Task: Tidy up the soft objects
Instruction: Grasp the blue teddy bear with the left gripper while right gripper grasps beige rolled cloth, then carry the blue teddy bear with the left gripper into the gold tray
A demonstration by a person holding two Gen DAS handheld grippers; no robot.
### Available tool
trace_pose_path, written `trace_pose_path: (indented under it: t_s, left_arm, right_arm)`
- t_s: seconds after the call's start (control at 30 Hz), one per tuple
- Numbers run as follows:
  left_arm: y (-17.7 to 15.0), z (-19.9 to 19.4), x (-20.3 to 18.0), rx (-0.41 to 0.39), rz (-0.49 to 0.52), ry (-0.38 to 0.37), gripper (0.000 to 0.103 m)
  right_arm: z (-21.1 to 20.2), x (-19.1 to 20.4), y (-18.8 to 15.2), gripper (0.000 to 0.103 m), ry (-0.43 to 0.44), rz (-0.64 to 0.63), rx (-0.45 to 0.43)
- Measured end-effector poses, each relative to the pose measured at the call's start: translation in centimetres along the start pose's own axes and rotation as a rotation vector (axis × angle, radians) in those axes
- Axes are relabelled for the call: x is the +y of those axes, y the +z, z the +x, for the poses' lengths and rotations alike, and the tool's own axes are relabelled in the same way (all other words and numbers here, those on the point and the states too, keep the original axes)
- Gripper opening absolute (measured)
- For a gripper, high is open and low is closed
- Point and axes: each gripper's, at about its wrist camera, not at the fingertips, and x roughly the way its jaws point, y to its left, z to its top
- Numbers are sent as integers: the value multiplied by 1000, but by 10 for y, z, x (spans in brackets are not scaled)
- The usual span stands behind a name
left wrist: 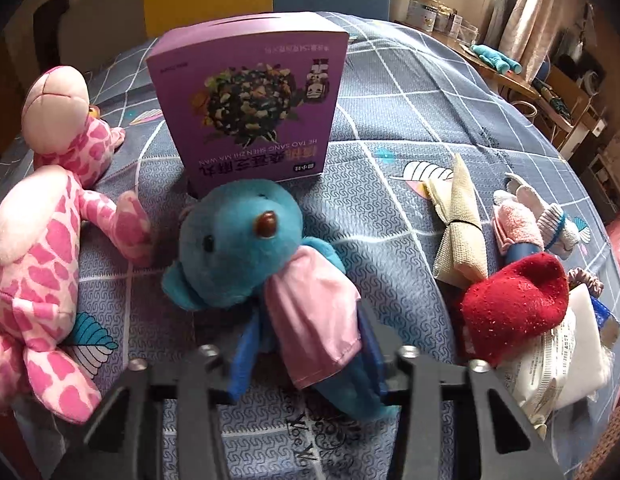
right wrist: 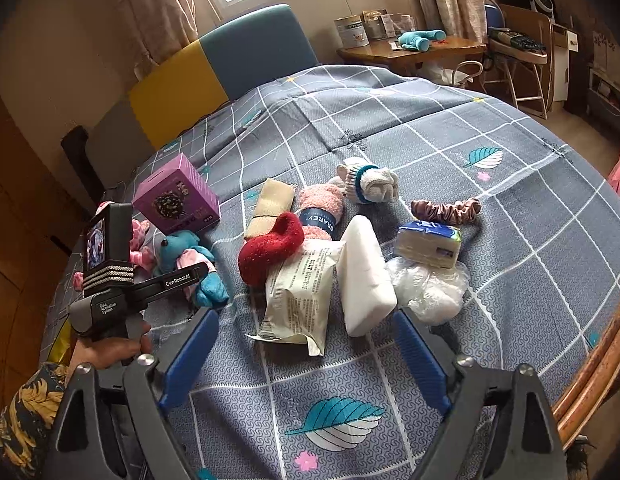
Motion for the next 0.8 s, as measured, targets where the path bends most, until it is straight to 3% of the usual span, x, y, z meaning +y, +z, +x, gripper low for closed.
trace_pose_path:
  t_s: [0.1, 0.17, 0.37, 0.57, 0.67, 0.8]
  left_arm:
    - [-5, -15, 10, -59, -3, -44, 30]
    - [-8, -28, 12, -96, 21, -58, 28]
    - [-30, -67, 21, -163, 94, -192, 27]
    - [-67, -85, 30, -131, 125, -277, 27]
    - [-84, -86, 34, -111, 136, -273, 27]
    - [-97, -76, 46, -82, 107, -258, 28]
  right_arm:
    - [-1, -7, 6, 68, 16, 20, 10]
    - [0, -12, 13, 62, 12, 31, 19]
    - [14, -13, 53, 44, 56, 7, 78]
    - [68, 34, 95, 43, 84, -156, 155]
    - [112, 51, 113, 43, 106, -177, 236]
    - [166, 70, 126, 43, 74, -183, 316]
